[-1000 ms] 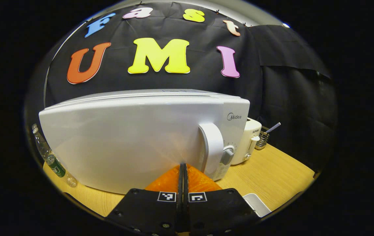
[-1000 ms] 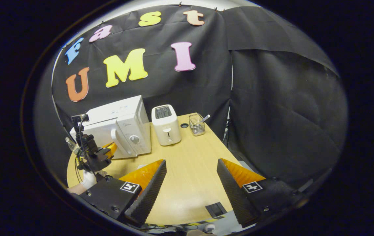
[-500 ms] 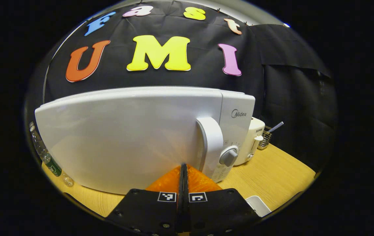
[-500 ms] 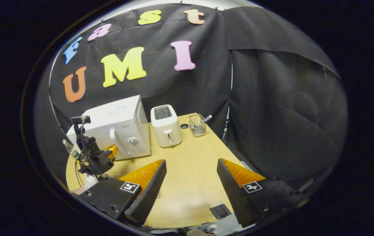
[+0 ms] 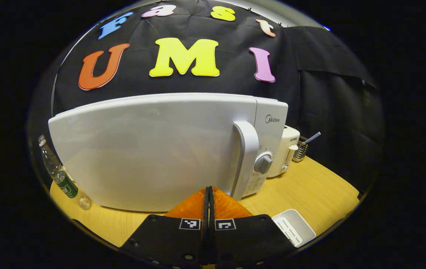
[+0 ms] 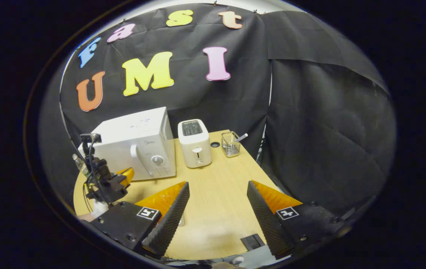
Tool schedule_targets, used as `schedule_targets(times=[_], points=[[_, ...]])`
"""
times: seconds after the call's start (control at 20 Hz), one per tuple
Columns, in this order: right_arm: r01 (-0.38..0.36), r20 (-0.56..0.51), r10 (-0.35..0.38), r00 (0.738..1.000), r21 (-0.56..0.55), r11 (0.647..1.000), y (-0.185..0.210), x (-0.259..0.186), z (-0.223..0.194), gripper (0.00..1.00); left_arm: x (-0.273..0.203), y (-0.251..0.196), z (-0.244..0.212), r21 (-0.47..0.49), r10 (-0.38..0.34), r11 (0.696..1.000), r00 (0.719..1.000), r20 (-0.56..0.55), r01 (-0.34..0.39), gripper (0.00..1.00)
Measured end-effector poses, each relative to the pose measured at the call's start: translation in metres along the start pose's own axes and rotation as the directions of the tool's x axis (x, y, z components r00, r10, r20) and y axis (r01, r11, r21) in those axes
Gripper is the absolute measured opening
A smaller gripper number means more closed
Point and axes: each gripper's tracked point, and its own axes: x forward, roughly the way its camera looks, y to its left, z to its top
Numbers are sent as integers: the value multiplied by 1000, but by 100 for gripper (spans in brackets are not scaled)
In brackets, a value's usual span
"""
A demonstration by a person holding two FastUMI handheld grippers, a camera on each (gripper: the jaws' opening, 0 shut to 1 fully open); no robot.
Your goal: Open the microwave oven with the left hand, put the food in, and close the microwave oven.
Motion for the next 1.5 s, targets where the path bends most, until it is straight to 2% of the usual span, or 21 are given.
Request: schedule_targets(times=[0.05, 0.35, 0.4, 0.45, 0.5, 0.55, 0.7, 0.75, 0.8, 0.95, 1.1, 1.2, 1.5], points=[[-7, 0, 7, 1000, -1, 1000, 2, -1, -2, 99, -14, 9, 1, -2, 9, 1000, 1000, 6, -9, 0], [-50, -8, 50, 999, -11, 999, 14, -5, -17, 99, -75, 37, 11, -10, 78, 997, 996, 41, -77, 0], [-60, -5, 60, 998, -18, 998, 18, -8, -18, 91, -82, 37, 12, -5, 74, 997, 996, 53, -74, 0], [-70, 0, 70, 998, -24, 997, 21, -12, -18, 91, -88, 32, 14, -16, 50, 999, 997, 52, -49, 0], [-78, 9, 79, 997, -30, 996, 25, -16, -17, 99, -94, 28, 13, -26, 31, 999, 998, 50, -30, 48], [-88, 17, 88, 996, -36, 996, 28, -20, -17, 99, -110, 32, 15, -25, 53, 998, 997, 52, -52, 97], [-121, 63, 125, 990, -57, 991, 38, -37, -9, 99, -142, 34, 34, -19, 102, 995, 990, 100, -101, 93], [-128, 82, 133, 988, -64, 990, 39, -43, -6, 99, -156, 33, 44, -22, 115, 993, 986, 117, -113, 82], [-139, 98, 145, 985, -67, 988, 42, -49, -2, 99, -169, 33, 55, -26, 137, 991, 982, 132, -135, 93], [-174, 147, 183, 972, -73, 982, 51, -64, 13, 99, -210, 34, 86, -68, 203, 978, 966, 161, -195, 93], [-204, 205, 219, 954, -89, 975, 61, -80, 34, 99, -247, 23, 119, -80, 196, 980, 960, 202, -183, 93], [-210, 251, 231, 940, -111, 972, 65, -90, 52, 99, -267, 27, 138, -70, 231, 973, 947, 222, -221, 92], [-220, 387, 254, 887, -130, 967, 80, -117, 103, 99, -312, 28, 176, -82, 277, 961, 927, 255, -264, 92]])
